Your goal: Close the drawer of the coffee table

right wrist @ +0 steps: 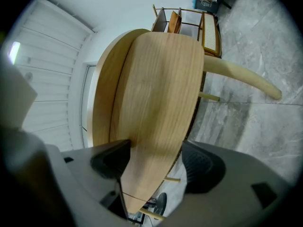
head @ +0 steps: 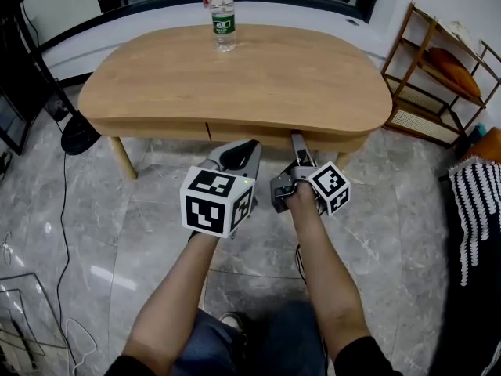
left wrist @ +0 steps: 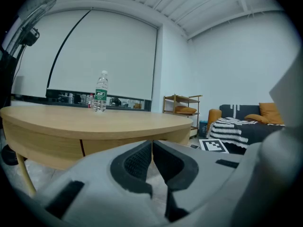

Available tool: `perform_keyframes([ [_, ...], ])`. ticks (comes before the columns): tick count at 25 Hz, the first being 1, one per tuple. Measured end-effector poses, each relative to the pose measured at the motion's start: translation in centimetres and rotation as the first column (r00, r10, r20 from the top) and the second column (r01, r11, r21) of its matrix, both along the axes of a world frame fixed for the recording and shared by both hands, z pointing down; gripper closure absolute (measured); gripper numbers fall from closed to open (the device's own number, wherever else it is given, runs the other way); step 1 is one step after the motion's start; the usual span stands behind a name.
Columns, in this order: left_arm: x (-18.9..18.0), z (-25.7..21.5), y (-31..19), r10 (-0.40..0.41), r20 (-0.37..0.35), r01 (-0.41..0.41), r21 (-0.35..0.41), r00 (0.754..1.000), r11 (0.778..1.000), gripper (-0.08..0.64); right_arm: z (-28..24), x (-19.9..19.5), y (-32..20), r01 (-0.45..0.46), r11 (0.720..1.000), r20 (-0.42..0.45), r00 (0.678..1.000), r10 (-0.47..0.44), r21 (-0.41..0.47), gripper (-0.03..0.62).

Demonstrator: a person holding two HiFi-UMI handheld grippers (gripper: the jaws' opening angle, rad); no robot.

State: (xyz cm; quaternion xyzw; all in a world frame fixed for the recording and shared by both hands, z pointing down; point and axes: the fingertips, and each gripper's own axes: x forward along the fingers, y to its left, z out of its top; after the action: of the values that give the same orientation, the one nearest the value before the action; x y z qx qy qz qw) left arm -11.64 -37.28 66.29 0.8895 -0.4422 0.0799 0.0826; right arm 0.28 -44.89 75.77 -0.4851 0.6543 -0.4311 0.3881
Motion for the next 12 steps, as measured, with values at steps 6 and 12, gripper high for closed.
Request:
perform_keyframes([
  [6, -0.3, 0.0, 0.2, -0.002, 0.010, 0.002, 0.009, 1.000, 1.000, 0.545, 0.1, 0.0, 0.3, -0.002, 1.000, -0.006, 1.000, 0.002, -0.021, 0.270],
  [12, 0.1, -2.0, 0.8, -0.017, -0.008, 0.018, 0.039, 1.000, 0.999, 0.545, -1.5, -0.3, 2.2, 0.027, 1.000, -0.030, 0.999, -0.027, -0.006, 0.293],
])
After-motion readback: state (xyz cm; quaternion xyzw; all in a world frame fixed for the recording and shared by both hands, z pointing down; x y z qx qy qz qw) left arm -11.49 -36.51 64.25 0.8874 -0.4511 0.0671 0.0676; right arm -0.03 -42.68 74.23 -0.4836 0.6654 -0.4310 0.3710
